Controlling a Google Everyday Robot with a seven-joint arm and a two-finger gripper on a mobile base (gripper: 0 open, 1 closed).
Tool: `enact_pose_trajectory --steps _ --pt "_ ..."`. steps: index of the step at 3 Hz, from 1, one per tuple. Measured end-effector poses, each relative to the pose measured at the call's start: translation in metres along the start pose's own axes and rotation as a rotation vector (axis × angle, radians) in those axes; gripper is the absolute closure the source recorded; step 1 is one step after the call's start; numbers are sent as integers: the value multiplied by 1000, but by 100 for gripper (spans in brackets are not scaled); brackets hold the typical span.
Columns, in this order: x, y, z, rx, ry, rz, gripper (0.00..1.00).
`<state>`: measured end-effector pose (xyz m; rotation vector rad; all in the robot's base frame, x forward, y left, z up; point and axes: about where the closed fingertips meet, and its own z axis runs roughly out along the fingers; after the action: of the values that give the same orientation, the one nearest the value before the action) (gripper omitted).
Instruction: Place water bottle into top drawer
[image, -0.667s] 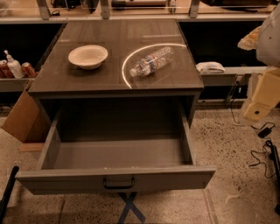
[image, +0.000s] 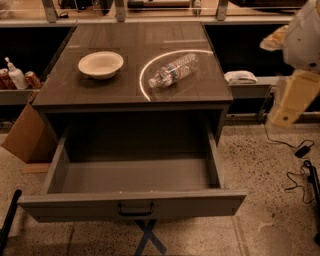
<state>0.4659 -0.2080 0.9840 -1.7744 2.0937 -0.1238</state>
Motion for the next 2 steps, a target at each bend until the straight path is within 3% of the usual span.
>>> enact_pose_trajectory --steps 2 --pt "-50 -83 53 -35 -173 -300 0"
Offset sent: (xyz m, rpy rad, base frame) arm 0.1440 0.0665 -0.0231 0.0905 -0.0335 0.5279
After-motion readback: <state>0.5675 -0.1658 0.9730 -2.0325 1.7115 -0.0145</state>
